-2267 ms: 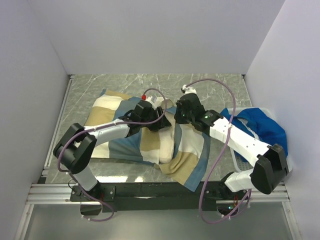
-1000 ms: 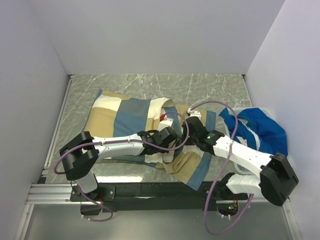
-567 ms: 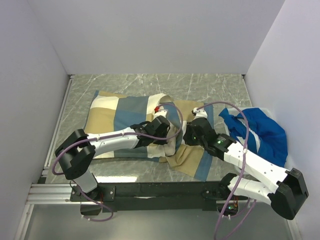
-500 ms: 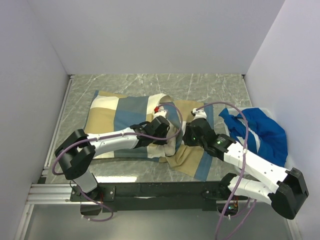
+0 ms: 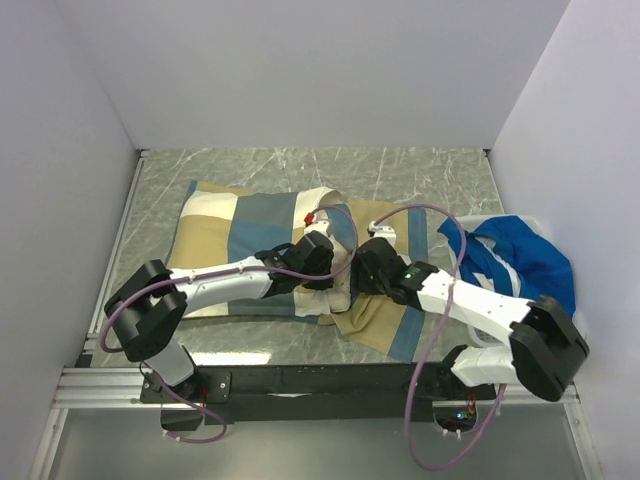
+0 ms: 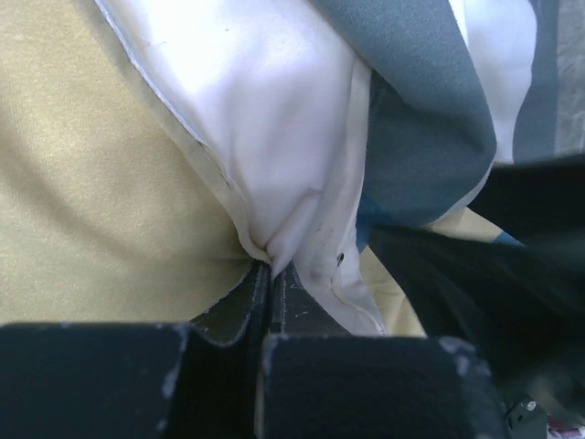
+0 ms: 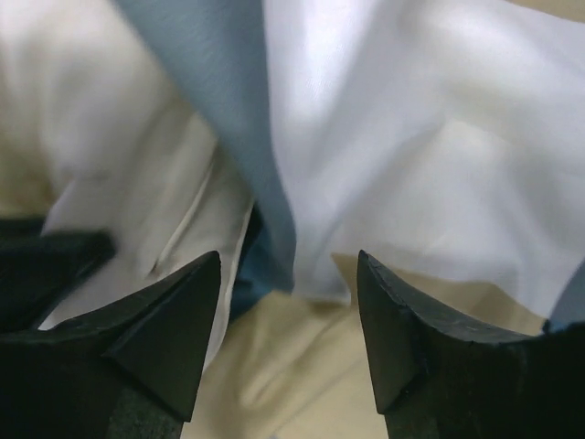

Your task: Put the pillow into the pillowcase

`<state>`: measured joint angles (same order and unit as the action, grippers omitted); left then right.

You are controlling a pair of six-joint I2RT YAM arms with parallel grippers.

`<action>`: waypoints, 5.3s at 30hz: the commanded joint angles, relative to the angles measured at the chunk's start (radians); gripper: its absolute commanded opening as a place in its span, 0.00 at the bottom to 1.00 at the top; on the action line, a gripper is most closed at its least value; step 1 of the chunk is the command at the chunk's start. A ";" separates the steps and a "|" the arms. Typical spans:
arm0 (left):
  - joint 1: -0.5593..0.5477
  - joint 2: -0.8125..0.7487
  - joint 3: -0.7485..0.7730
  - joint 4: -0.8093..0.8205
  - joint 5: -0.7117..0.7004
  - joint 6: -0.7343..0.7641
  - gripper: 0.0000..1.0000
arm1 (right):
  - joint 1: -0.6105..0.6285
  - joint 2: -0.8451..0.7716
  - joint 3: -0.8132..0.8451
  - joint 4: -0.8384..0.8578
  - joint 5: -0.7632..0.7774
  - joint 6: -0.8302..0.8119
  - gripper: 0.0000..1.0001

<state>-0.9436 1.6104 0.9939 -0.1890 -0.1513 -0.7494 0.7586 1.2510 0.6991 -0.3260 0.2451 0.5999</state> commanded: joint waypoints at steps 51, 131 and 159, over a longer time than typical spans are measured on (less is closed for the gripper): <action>-0.067 -0.460 -0.304 -0.058 -0.106 -0.176 0.36 | -0.133 -0.320 0.017 0.003 -0.259 -0.172 0.58; -0.152 -1.015 -0.201 -0.596 -0.488 -0.453 0.07 | -0.555 0.462 0.595 0.024 -0.464 -0.186 0.84; 0.172 -0.949 -0.349 -0.392 0.113 -0.196 0.50 | 0.194 -0.172 -0.119 0.221 0.049 0.106 0.27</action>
<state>-0.7727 0.6411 0.4789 -0.5854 -0.0032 -1.0466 0.9287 1.1599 0.6495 -0.1780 0.1467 0.6174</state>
